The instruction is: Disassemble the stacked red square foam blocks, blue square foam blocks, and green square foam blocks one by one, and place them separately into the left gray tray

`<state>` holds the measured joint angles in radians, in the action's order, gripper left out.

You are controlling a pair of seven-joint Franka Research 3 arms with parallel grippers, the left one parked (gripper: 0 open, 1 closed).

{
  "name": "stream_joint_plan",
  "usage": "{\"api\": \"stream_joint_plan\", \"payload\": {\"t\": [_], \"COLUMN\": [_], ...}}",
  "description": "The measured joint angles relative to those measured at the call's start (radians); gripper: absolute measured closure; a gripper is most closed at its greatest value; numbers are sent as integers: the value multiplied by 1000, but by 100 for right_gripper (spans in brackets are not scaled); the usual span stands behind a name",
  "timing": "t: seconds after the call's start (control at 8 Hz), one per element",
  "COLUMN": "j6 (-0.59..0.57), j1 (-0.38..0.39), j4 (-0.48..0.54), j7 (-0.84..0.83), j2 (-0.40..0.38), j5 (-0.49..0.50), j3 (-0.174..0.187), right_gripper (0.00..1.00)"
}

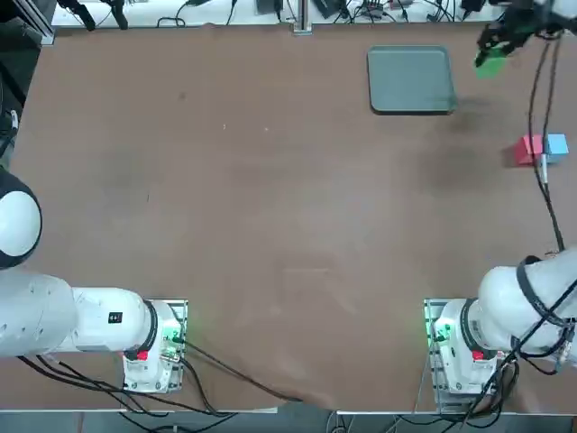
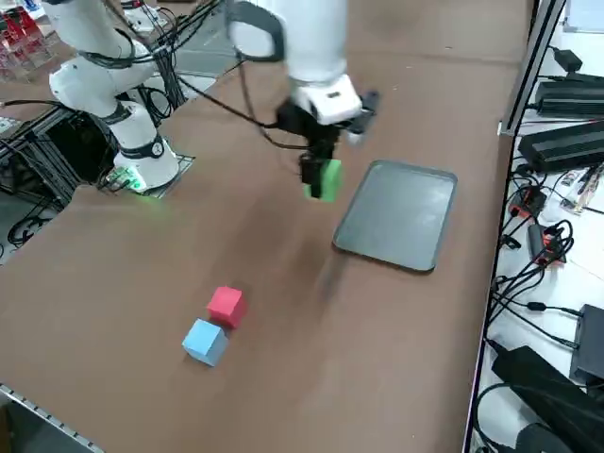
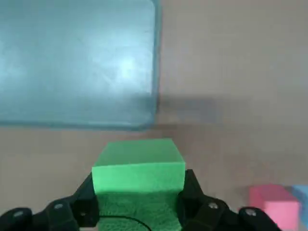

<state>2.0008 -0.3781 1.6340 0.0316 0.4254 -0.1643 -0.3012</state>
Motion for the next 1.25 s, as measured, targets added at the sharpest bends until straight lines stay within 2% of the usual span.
{"api": "stream_joint_plan", "payload": {"t": [0.25, 0.5, 1.25], "j6": [163, 294, 390], "j1": [51, 67, 79], "j4": [-19, -41, -83], "j7": [-138, -197, -222], "j2": [140, 244, 328], "j5": [-70, -98, -116], "j3": [2, 4, 16], "right_gripper": [24, 24, 24]}}
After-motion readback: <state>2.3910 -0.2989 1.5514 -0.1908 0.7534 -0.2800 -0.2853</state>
